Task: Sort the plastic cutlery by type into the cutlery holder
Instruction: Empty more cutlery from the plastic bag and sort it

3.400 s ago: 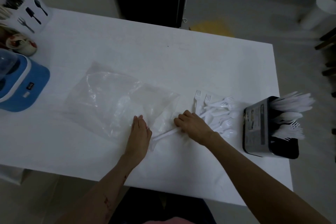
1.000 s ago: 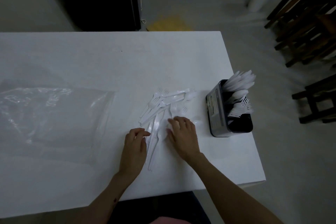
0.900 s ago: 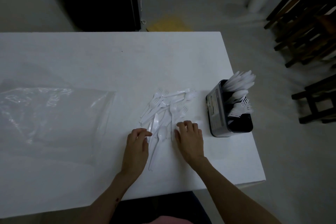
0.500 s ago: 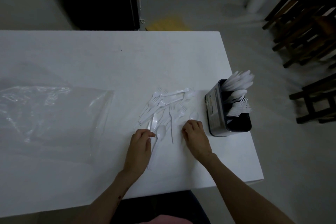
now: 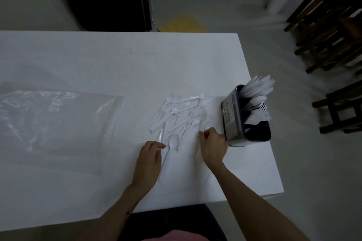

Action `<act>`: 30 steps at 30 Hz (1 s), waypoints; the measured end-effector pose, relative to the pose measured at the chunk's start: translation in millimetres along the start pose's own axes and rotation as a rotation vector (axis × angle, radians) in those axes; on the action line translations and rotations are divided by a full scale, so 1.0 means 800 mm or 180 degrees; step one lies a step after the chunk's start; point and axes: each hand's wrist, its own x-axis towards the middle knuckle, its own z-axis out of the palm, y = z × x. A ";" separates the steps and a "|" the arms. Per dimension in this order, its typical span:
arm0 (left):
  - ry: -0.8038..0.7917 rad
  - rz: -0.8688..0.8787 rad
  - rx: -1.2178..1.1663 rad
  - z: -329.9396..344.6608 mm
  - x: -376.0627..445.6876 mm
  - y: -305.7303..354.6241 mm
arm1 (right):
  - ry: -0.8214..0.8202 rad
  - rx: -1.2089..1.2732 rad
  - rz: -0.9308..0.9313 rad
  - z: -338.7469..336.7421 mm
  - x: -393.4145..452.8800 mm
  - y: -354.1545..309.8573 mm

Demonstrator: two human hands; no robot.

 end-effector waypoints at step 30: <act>0.0646 -0.1566 -0.0898 -0.025 0.002 0.002 | -0.1098 -0.0272 -0.1477 0.013 -0.064 -0.066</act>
